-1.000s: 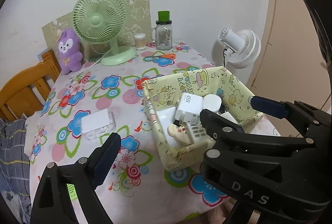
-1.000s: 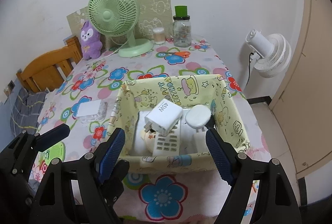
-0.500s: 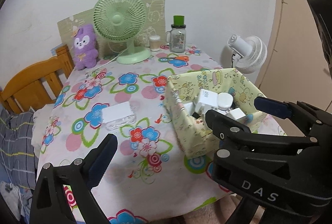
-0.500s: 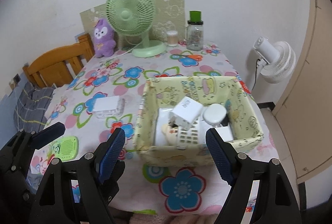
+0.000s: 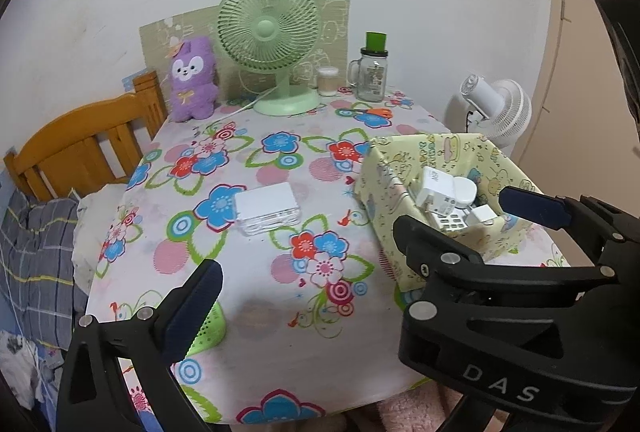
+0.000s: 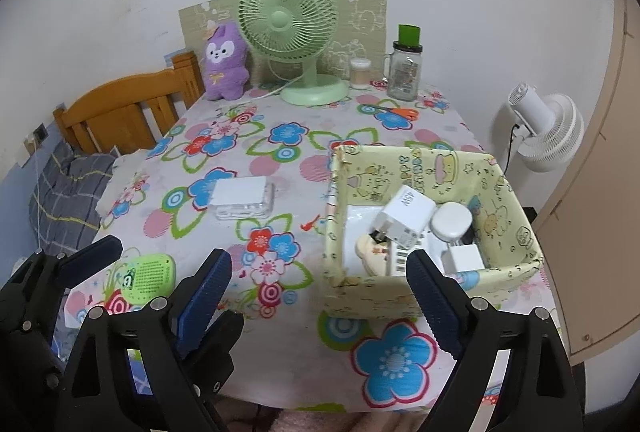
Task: Organize rigid objects
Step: 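Open both grippers and withdraw them from the yellow box, then move the left gripper to the green speaker while the right approaches the clear container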
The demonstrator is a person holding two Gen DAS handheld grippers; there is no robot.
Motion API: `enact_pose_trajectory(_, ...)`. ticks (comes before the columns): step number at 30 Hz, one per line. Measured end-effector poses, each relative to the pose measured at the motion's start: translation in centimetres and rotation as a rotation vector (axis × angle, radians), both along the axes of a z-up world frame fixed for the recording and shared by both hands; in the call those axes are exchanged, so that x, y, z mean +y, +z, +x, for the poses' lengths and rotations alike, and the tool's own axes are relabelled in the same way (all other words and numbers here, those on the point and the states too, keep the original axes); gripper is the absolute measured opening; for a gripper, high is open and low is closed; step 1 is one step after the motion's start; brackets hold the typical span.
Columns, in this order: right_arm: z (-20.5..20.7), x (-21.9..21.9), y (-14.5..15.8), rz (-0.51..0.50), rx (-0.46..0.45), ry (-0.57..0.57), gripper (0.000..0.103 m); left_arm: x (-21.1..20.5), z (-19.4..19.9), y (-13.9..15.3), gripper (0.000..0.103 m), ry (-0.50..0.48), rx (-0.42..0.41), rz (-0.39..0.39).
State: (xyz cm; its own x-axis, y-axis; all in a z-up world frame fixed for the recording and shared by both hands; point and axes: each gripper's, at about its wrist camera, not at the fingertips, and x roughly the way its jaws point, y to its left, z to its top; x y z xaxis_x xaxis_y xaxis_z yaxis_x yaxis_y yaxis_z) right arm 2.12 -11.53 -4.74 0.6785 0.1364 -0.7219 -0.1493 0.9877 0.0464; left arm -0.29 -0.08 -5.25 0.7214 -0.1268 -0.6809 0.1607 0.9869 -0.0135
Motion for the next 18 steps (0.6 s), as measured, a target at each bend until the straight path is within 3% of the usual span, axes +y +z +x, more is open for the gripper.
enact_pose_trajectory(18, 1.3, 4.6, -1.4, -0.004, 0.011, 0.067, 0.092, 5.5, 0.7, -1.7, 0.103, 0.143, 0.049, -0.039)
